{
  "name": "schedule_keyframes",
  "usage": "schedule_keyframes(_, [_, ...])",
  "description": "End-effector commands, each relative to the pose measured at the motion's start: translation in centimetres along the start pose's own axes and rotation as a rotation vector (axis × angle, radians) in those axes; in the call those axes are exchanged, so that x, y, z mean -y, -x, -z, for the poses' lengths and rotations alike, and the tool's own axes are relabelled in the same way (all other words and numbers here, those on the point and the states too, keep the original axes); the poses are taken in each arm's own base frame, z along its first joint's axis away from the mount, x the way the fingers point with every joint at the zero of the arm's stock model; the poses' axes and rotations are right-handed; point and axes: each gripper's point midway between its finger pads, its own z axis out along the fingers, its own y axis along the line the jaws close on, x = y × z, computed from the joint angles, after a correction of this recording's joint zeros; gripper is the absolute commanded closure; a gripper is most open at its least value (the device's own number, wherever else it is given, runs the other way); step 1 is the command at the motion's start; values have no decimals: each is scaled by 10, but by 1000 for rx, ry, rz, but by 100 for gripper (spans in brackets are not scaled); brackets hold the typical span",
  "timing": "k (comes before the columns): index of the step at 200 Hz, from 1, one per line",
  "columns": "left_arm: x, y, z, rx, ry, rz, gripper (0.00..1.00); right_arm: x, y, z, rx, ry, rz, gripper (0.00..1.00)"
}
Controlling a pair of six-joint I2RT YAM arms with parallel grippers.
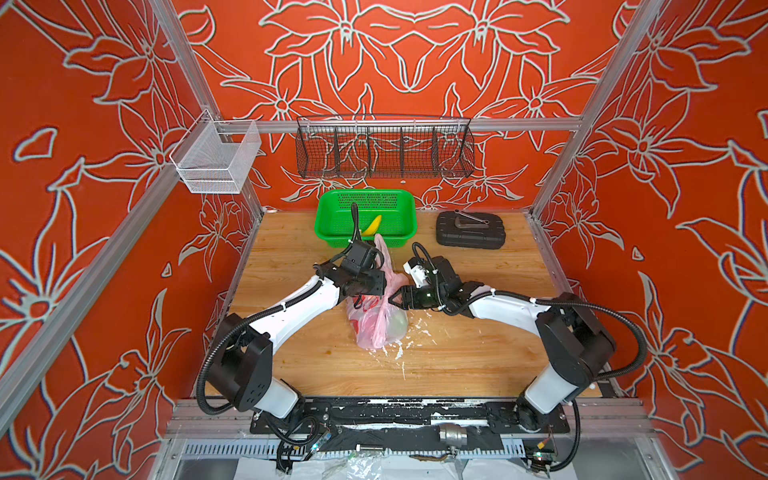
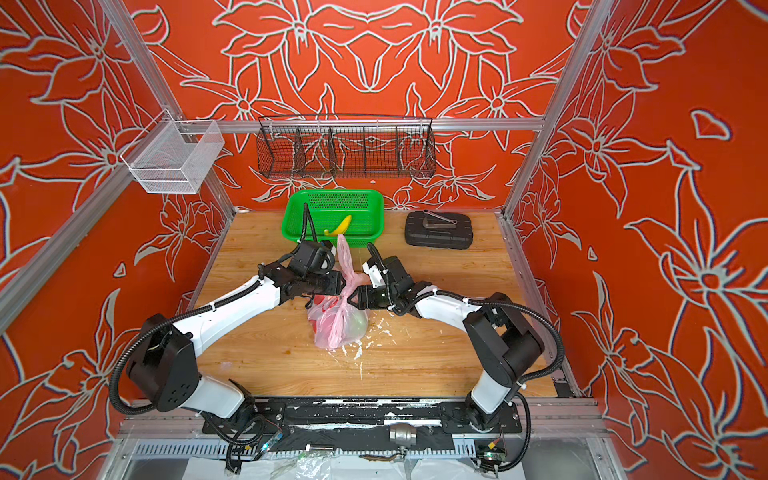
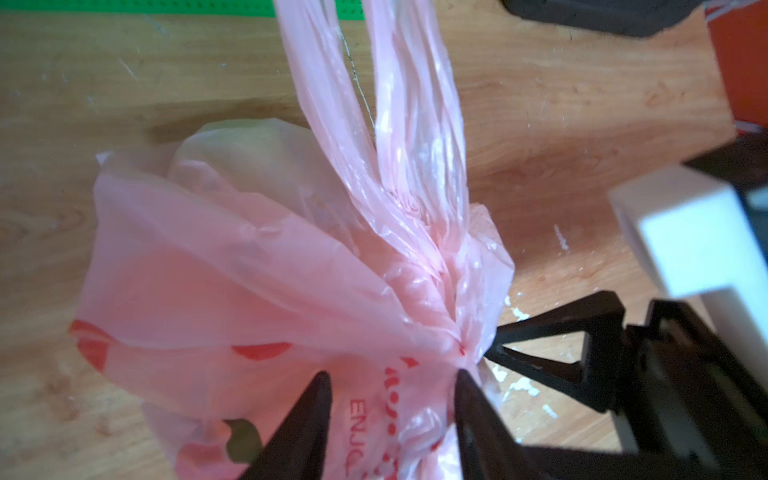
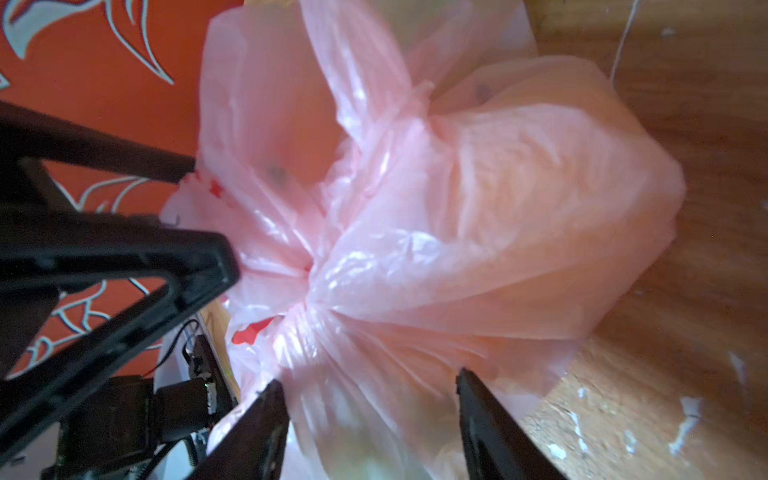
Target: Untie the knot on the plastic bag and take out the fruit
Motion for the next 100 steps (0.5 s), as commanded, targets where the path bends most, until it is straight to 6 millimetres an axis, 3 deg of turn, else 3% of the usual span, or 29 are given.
schedule_keyframes(1, [1,-5,-7,-21,-3,14,65,-10,10,-4,28,38,-7,48])
schedule_keyframes(32, [3,-6,-7,-25,-14,21,81,-11,11,-3,39,44,-3,72])
schedule_keyframes(58, [1,-5,-3,-13,-5,19,93,-12,10,-2,41,49,-6,100])
schedule_keyframes(65, [0,-6,-2,-7,-3,19,100,-11,9,-1,39,44,-6,100])
schedule_keyframes(100, [-8,-5,8,25,24,11,100,1,7,7,74,-15,-3,100])
